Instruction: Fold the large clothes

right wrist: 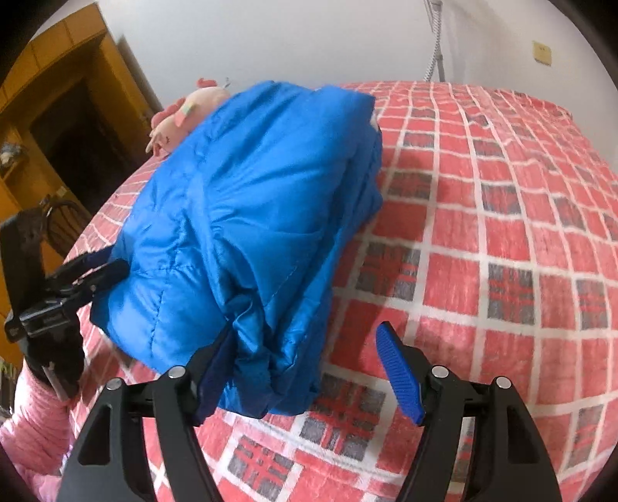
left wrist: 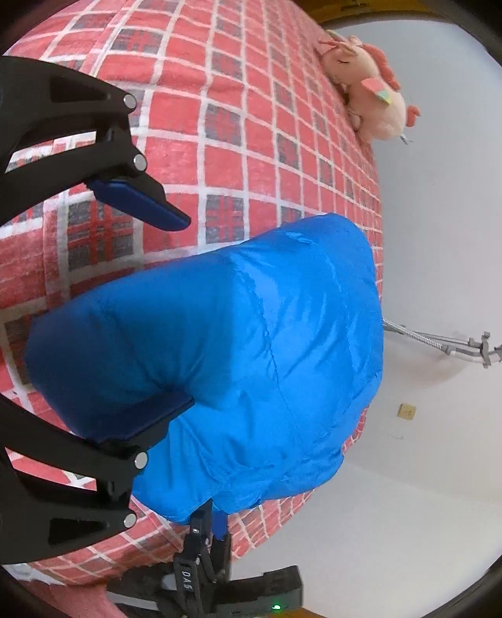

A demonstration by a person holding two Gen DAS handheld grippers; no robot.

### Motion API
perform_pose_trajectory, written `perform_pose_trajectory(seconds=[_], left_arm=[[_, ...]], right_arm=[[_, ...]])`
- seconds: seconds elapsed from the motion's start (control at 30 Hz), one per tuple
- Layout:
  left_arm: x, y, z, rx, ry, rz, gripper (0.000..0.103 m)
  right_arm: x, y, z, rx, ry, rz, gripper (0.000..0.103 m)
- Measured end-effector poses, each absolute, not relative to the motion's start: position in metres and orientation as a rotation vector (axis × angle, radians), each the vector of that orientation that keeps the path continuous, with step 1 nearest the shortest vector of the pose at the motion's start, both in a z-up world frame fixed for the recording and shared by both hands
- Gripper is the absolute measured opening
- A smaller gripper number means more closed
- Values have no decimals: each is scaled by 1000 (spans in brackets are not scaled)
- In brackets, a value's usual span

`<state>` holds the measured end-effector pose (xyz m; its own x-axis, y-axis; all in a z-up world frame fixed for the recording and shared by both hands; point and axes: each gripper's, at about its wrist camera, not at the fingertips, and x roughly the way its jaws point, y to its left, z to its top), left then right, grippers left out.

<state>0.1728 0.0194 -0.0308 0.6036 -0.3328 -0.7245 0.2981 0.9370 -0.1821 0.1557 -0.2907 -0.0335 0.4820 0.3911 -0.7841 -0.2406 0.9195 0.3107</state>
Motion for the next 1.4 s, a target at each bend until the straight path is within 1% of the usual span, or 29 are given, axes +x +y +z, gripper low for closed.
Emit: perform_pose_trajectory(seconds=[0.1, 0.23, 0.43, 0.7, 1.0, 1.4], left_arm=[[173, 23, -25, -91, 878, -343, 84], [151, 19, -8, -31, 839, -266, 90], [119, 9, 10, 24, 802, -203, 97], [87, 13, 19, -23, 797, -159, 97], [59, 9, 25, 11, 828, -137, 97], [26, -2, 38, 60, 769, -142, 98]], right_arm=[[148, -292, -23, 176, 963, 375, 73], [126, -288, 0, 129, 912, 303, 90], [93, -274, 15, 111, 891, 315, 99], [60, -260, 19, 87, 893, 285, 99], [31, -251, 28, 59, 876, 241, 99], [6, -248, 38, 77, 859, 262, 99]])
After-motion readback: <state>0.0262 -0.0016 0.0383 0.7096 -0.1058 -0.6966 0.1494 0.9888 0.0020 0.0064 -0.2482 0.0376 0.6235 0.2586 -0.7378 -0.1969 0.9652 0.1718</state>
